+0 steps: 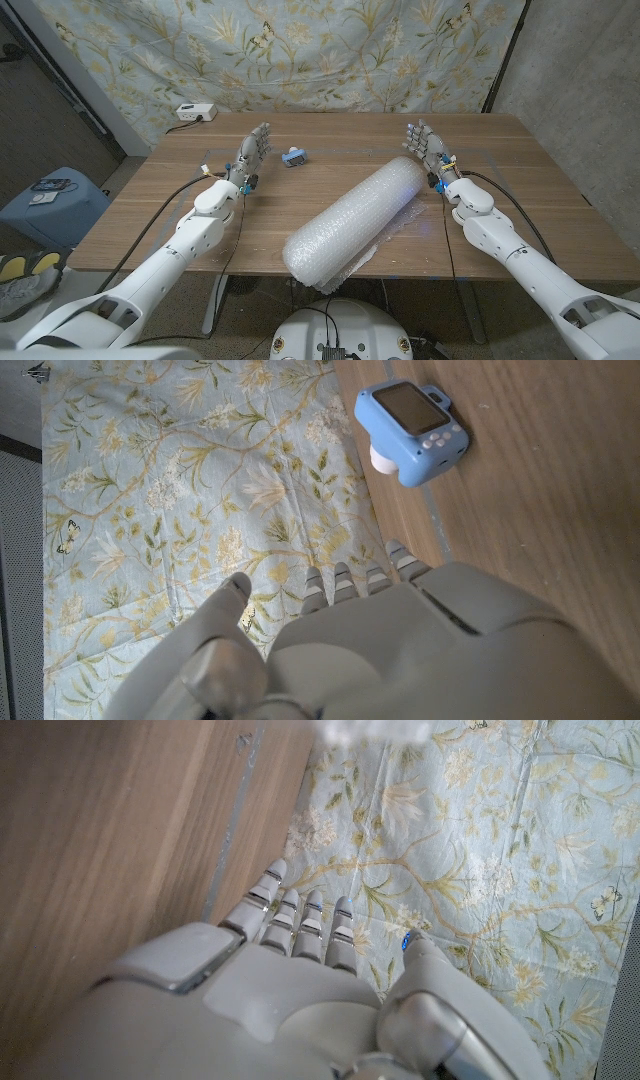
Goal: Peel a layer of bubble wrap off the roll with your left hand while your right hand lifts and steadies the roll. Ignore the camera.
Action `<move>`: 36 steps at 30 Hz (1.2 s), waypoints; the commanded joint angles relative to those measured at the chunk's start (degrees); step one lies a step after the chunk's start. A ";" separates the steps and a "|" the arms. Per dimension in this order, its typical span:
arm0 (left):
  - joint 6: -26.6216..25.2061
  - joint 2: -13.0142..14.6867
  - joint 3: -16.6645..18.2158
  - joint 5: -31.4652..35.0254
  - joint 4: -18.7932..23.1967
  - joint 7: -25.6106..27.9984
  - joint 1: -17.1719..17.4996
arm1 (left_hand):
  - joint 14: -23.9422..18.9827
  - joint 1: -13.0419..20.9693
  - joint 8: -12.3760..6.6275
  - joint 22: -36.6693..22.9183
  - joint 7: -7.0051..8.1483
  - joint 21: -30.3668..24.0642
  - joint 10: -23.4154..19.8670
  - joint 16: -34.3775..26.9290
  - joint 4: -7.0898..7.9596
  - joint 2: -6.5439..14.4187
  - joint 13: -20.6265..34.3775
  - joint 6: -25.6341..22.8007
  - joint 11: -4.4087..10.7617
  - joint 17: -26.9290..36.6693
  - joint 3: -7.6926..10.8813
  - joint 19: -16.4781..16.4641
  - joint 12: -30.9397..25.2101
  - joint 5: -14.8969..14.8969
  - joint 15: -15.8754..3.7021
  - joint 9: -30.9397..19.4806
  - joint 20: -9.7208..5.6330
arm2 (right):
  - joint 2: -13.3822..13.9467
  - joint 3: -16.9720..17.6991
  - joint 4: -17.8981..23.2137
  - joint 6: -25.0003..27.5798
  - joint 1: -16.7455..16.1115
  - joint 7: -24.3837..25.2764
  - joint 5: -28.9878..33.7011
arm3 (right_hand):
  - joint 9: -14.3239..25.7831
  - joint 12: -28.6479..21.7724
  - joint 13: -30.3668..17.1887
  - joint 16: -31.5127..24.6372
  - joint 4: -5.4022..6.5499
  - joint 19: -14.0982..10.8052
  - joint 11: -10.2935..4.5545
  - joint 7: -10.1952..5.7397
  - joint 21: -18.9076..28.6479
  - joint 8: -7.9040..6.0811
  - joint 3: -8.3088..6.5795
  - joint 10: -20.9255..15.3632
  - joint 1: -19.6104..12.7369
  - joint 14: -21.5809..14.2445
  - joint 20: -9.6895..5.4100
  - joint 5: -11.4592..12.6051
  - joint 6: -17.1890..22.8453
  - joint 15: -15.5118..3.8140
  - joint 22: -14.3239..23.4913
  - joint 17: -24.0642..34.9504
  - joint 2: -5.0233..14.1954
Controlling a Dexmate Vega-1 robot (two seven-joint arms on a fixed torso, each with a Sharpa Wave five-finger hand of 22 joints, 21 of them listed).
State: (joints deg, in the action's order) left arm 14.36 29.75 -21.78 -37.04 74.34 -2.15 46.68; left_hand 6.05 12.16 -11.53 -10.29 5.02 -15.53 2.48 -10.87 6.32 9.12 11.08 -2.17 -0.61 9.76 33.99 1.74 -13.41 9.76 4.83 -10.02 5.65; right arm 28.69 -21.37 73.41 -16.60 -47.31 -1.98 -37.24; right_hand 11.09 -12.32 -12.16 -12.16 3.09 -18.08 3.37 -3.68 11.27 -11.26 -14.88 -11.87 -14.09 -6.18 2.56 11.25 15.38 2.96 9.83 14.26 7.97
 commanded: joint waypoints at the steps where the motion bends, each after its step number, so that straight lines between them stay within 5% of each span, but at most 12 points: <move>1: -2.49 0.63 -0.81 0.89 -0.11 0.17 -1.60 | -0.45 0.92 -0.17 -0.13 0.25 -0.32 -0.47 -0.37 -0.31 -0.04 0.30 -0.43 -0.04 0.25 0.50 -0.50 -0.36 0.40 0.22 -0.23 0.11 | -1.74 -0.45 -4.42 -1.73 2.21 -2.75 -0.65 | 0.25 -0.24 -0.15 -0.09 -0.13 -0.34 0.41 0.08 0.19 -0.40 -0.43 -0.29 -0.65 -0.42 -0.11 0.27 0.44 -0.02 0.25 0.19 -0.12; 18: -4.23 0.68 -0.93 1.54 3.36 3.30 -0.56 | -0.49 1.56 0.21 -0.11 0.31 -0.03 -0.44 -0.06 -1.34 -0.11 0.28 -0.27 -0.01 0.16 0.97 -0.60 -0.18 0.43 0.24 -0.25 -0.23 | -1.05 -1.24 -8.24 -1.16 5.86 -6.44 0.07 | 0.24 -0.06 -0.14 0.08 -0.45 -0.07 0.31 0.08 0.08 -0.33 -0.70 -0.02 -0.85 -0.11 0.08 0.17 0.33 0.36 0.25 -0.01 -0.26; 36: -5.09 0.87 -1.29 1.92 4.59 3.89 -0.28 | -0.61 2.20 0.43 -0.11 0.33 0.25 -0.49 0.14 -2.37 -0.12 0.28 -0.30 0.09 0.12 1.40 -0.72 -0.04 0.49 0.15 -0.28 -0.28 | 6.56 -3.17 2.22 4.14 4.61 -3.59 6.95 | 0.23 0.38 -0.14 0.51 -1.22 0.75 0.41 0.09 -0.19 -0.11 -0.66 0.97 -1.16 0.86 0.67 -0.02 -0.24 1.07 0.25 -0.33 -1.29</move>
State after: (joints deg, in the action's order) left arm 9.65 30.56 -22.84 -35.34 78.41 1.51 46.24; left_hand 5.62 13.36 -11.22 -10.27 5.02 -15.53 2.04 -10.87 4.39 8.97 11.06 -2.15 -0.61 9.74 35.23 1.22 -13.41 9.97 4.81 -10.01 5.11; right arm 30.95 -23.52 69.99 -15.72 -42.13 -6.99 -34.17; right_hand 11.07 -12.07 -12.15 -11.86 2.20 -17.53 3.98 -3.67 11.27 -11.26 -15.42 -11.21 -14.95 -5.54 3.10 11.24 15.36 3.59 10.01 13.83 7.11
